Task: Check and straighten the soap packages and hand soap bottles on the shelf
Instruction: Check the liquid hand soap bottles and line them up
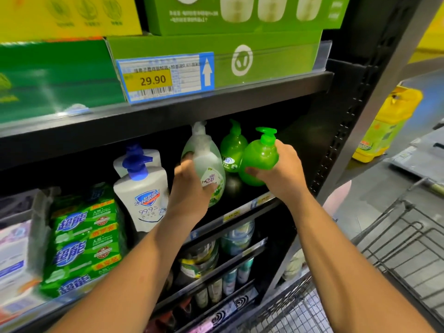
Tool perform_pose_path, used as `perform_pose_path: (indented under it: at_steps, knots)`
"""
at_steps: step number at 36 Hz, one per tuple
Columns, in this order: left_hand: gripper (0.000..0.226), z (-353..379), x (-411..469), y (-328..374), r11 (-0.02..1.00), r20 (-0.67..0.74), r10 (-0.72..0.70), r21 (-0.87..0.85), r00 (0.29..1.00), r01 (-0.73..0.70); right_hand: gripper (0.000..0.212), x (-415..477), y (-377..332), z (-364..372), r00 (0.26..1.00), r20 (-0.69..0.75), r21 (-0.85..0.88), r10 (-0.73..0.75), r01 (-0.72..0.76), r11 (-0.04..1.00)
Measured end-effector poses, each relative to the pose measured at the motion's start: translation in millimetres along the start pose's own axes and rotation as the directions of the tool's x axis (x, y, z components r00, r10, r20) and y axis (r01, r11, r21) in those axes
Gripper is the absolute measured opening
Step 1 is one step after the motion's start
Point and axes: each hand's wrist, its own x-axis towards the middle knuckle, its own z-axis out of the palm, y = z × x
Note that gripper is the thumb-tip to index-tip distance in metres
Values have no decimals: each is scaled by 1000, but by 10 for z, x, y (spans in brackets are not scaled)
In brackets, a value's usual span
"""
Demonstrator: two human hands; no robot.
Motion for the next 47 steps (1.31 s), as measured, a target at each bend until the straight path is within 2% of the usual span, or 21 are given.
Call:
perform_pose_path:
  at_steps: [3,5,8,10,12,13,15,18,20,22,26,30,34,38,42,45,47]
  knots:
    - [87,-60,-187,22,999,-25,-26,32,999,27,34,-139,-192,-209,998,-7,117,-57,57,991]
    - [89,-92,-362,10,998,-122,62,-6,991,-63,46,-264,-265,-322,999,6,160,-40,39,986]
    - [68,-148,-644,-7,948,-210,305,-21,929,-316,60,-457,-245,-374,999,44,254,19,-29,967]
    - [54,-225,-777,57,916,-108,375,-111,921,-386,76,-605,-220,-371,986,111,424,122,-159,892]
    - [56,-281,-830,128,910,134,349,-285,928,-301,86,-772,-210,-378,963,178,500,203,-267,824]
    - [61,-301,-841,160,905,255,327,-361,910,-225,87,-860,-220,-387,954,206,496,218,-294,817]
    - [72,-319,-857,204,892,397,302,-438,867,-110,82,-1025,-248,-405,939,260,494,225,-330,805]
    - [77,-352,-946,263,891,448,245,-454,860,-17,58,-1237,-328,-434,911,326,594,253,-406,694]
    - [76,-385,-1015,292,877,487,223,-478,844,45,37,-1343,-411,-500,895,350,601,277,-441,666]
    - [68,-401,-1050,308,859,511,219,-504,831,84,25,-1448,-415,-585,865,406,604,296,-497,623]
    - [61,-411,-1037,319,776,598,130,-558,791,295,36,-1633,-352,-685,836,447,578,318,-542,610]
    - [83,-318,-1019,282,568,655,71,-646,752,510,49,-1759,-291,-747,862,370,586,347,-506,632]
    - [77,-241,-1068,316,374,687,72,-691,724,619,47,-1833,-322,-727,872,342,597,350,-490,635]
    - [68,-214,-1132,423,253,730,58,-671,681,697,39,-1857,-434,-702,884,307,709,351,-459,536]
    - [97,-204,-1147,424,279,748,108,-655,655,702,30,-1827,-464,-667,868,218,762,446,-437,478]
    - [86,-209,-1110,382,367,738,151,-659,657,656,26,-1816,-487,-684,854,200,773,481,-439,459]
    - [87,-225,-1078,379,378,725,152,-671,672,638,18,-1817,-494,-720,851,199,787,486,-434,438]
